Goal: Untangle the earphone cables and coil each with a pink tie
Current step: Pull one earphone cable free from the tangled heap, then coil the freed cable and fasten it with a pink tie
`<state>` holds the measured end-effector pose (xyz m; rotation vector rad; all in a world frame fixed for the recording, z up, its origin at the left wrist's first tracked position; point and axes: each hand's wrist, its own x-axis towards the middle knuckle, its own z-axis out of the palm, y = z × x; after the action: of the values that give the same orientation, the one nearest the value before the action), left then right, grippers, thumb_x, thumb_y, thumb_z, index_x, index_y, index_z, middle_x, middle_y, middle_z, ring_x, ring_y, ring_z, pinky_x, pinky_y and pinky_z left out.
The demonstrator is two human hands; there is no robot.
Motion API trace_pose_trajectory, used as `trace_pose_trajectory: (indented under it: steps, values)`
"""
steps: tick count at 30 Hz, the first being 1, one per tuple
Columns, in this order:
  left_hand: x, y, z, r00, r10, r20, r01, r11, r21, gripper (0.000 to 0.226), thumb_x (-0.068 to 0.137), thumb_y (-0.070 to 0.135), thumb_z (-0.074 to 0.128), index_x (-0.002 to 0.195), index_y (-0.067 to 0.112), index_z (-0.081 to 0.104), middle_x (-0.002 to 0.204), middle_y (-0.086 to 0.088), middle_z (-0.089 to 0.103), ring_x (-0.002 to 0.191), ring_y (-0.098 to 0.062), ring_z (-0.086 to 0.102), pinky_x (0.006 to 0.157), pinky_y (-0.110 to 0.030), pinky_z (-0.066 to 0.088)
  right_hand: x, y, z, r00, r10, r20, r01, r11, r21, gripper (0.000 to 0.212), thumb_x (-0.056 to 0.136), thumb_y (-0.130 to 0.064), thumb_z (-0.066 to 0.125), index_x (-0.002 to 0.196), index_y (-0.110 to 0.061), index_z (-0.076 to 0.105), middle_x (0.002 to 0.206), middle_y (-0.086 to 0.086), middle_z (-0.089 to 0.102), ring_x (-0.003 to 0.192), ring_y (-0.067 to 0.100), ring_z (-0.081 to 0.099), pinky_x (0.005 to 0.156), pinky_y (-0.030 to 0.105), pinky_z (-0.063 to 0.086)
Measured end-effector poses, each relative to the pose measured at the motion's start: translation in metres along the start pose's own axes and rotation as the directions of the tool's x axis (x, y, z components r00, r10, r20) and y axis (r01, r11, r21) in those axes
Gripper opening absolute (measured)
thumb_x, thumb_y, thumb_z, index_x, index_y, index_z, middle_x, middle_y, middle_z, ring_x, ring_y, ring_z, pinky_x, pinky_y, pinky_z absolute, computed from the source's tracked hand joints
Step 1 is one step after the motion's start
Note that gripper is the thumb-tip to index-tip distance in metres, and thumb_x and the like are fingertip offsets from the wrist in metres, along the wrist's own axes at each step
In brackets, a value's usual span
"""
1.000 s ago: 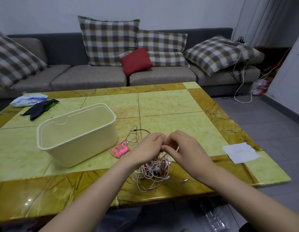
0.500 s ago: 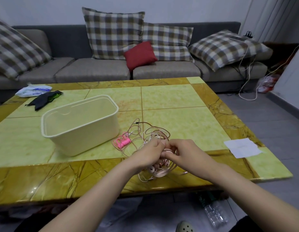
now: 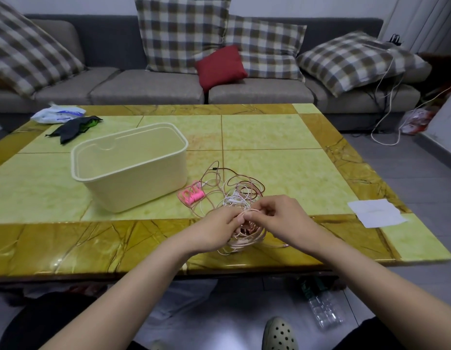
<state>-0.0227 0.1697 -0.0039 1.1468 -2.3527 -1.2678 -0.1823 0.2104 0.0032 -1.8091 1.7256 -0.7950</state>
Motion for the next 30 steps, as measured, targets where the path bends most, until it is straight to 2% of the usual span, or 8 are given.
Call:
trace_pose_trajectory:
  steps: [4,8,10,13,15,18,23,30]
  values:
    - [-0.003,-0.012,-0.007,0.998,-0.013,-0.06,0.017,0.998,0.064,0.028,0.102,0.022,0.034,0.077,0.021,0.048,0.071,0.007,0.045,0.063,-0.007,0.04,0.057,-0.018,0.034,0.003,-0.009,0.015,0.998,-0.028,-0.059,0.03,0.999,0.029,0.017,0.085,-0.029,0.065,0.078,-0.014,0.07,0.058,-0.007,0.056,0.055,0.003,0.05,0.054,0.015,0.035]
    - [-0.007,-0.036,-0.019,0.948,-0.048,-0.315,0.003,0.99,-0.141,0.033,0.102,0.018,0.034,0.072,0.021,0.047,0.064,0.006,0.046,0.062,-0.014,0.043,0.066,-0.029,0.04,0.015,-0.018,0.034,0.975,-0.09,-0.202,0.096,0.995,0.021,0.018,0.092,-0.021,0.058,0.11,-0.018,0.058,0.095,-0.011,0.051,0.074,-0.003,0.049,0.069,0.009,0.036]
    - [-0.009,-0.049,-0.028,0.88,-0.094,-0.465,0.001,0.981,-0.196,0.033,0.102,0.02,0.033,0.072,0.022,0.047,0.062,0.006,0.045,0.057,-0.01,0.041,0.057,-0.017,0.036,0.019,-0.022,0.047,0.962,-0.137,-0.236,0.139,0.99,-0.007,0.01,0.092,-0.015,0.055,0.101,-0.018,0.053,0.087,-0.012,0.047,0.072,0.001,0.045,0.07,0.017,0.034]
    - [-0.01,-0.069,-0.045,0.787,-0.132,-0.603,0.005,0.978,-0.207,0.033,0.102,0.022,0.033,0.072,0.022,0.047,0.06,0.006,0.044,0.049,-0.005,0.039,0.049,-0.016,0.031,0.026,-0.03,0.078,0.963,-0.27,0.01,0.269,0.957,-0.111,0.009,0.089,-0.009,0.053,0.097,-0.014,0.054,0.084,-0.01,0.049,0.074,0.006,0.046,0.072,0.024,0.036]
    - [-0.008,-0.083,-0.055,0.746,-0.135,-0.653,-0.006,0.978,-0.21,0.032,0.102,0.022,0.033,0.072,0.023,0.047,0.06,0.005,0.043,0.049,-0.007,0.039,0.053,-0.026,0.032,0.034,-0.033,0.103,0.921,-0.31,0.236,0.356,0.915,-0.19,0.021,0.091,-0.011,0.051,0.112,-0.011,0.055,0.108,0.0,0.054,0.1,0.016,0.053,0.088,0.032,0.041]
    - [-0.003,-0.1,-0.063,0.694,-0.15,-0.704,-0.023,0.973,-0.231,0.033,0.101,0.022,0.034,0.071,0.024,0.047,0.059,0.004,0.042,0.045,-0.004,0.039,0.054,-0.03,0.031,0.053,-0.033,0.128,0.899,-0.218,0.38,0.328,0.909,-0.257,0.045,0.093,-0.011,0.048,0.138,-0.008,0.038,0.139,0.01,0.043,0.128,0.023,0.041,0.105,0.031,0.03]
    - [0.005,-0.123,-0.064,0.666,-0.179,-0.724,-0.048,0.958,-0.281,0.031,0.101,0.021,0.039,0.073,0.026,0.051,0.06,0.005,0.044,0.058,-0.013,0.042,0.067,-0.037,0.042,0.086,-0.02,0.123,0.953,-0.066,0.296,0.181,0.907,-0.379,0.058,0.097,-0.018,0.042,0.149,-0.016,0.016,0.15,0.006,0.032,0.134,0.025,0.037,0.104,0.036,0.033]
    - [0.025,-0.13,-0.065,0.679,-0.218,-0.701,-0.037,0.943,-0.33,0.027,0.1,0.024,0.04,0.078,0.023,0.055,0.063,0.007,0.048,0.058,-0.007,0.044,0.059,-0.027,0.036,0.113,-0.003,0.112,0.983,0.132,0.13,-0.007,0.728,-0.685,0.043,0.096,-0.046,0.041,0.124,-0.017,0.054,0.127,0.008,0.055,0.115,0.028,0.053,0.085,0.035,0.043]
